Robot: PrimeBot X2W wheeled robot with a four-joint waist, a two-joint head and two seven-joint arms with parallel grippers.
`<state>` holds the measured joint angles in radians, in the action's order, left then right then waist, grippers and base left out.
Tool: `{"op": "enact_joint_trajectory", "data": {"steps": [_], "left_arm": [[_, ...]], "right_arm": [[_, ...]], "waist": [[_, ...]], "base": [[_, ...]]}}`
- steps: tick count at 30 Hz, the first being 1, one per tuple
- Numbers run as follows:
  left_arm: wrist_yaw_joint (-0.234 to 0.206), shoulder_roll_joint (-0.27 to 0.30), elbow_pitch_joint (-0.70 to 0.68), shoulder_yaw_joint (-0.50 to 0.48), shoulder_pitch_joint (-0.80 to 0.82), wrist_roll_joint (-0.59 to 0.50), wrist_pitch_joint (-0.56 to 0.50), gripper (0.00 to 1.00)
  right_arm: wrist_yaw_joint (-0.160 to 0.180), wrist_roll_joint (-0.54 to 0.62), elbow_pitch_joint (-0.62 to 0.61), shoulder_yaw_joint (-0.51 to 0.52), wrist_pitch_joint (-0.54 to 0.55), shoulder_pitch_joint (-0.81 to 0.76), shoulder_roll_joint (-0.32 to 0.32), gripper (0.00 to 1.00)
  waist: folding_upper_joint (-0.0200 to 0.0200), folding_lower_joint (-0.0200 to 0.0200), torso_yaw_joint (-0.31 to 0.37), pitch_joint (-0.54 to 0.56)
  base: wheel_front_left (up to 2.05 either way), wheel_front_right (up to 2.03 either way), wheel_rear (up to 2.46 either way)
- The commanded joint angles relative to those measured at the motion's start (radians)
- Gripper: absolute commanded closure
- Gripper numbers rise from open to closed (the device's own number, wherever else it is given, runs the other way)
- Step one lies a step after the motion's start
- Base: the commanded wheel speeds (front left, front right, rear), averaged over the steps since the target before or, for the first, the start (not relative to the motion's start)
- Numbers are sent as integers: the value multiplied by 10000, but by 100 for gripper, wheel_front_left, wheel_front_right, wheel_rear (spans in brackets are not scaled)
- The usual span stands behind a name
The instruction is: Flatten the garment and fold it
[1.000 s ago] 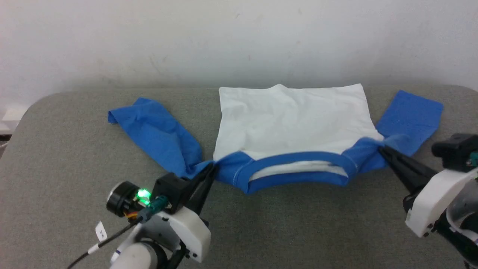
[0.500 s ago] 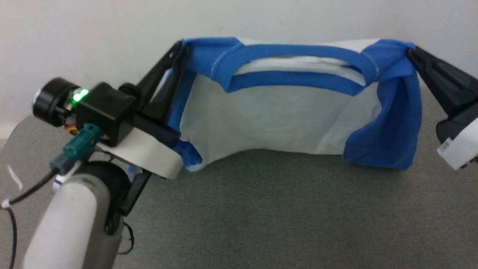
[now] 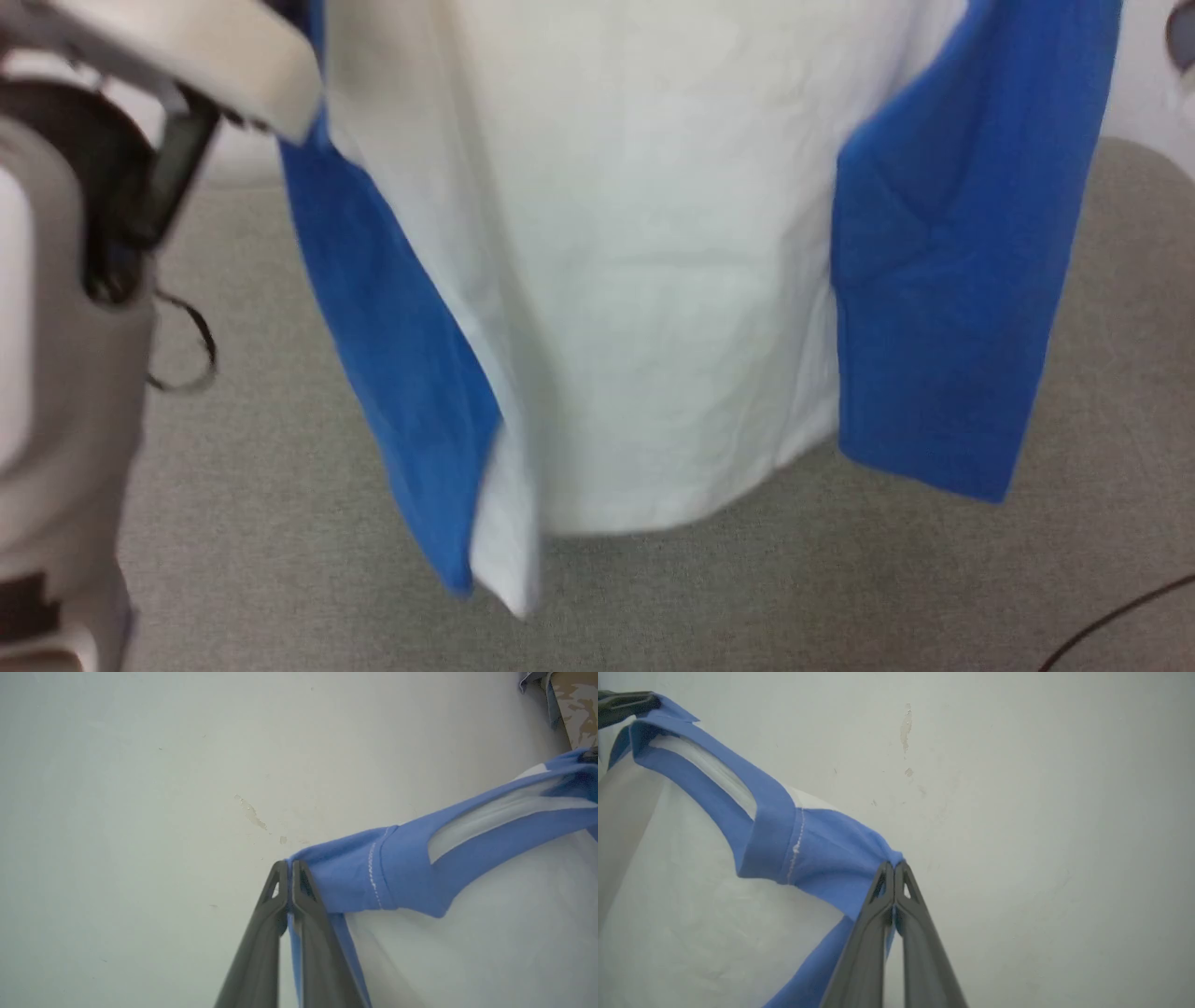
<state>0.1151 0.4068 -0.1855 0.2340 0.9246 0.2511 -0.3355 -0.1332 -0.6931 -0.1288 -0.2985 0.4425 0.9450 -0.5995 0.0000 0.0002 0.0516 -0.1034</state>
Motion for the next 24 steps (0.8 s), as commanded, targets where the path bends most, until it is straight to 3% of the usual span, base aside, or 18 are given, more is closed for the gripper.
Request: {"op": "enact_joint_trajectory", "data": {"steps": [1,12,19,24], "left_arm": [[43,165,267,15,503,30,-9,100],[145,620,3521,806,4621,-95,1128,100],[151,358,5716,1136,6976,-368,2542,100],[152,101,7274,1475,7736,-497,3463,100]], "right_arm": [[25,39,294,-121,-124,530,-63,100],[25,112,3329,-1950,-1848,4724,210,100],[25,420,5344,-3137,-3272,6730,642,100],[25,599,6547,-3788,-4308,7327,963,100]], "waist": [[0,-2,158,-1026],[0,-2,449,-3431],[0,-2,662,-4452],[0,-2,618,-4893]], "base": [[0,0,0],[0,0,0],[0,0,0],[0,0,0]]}}
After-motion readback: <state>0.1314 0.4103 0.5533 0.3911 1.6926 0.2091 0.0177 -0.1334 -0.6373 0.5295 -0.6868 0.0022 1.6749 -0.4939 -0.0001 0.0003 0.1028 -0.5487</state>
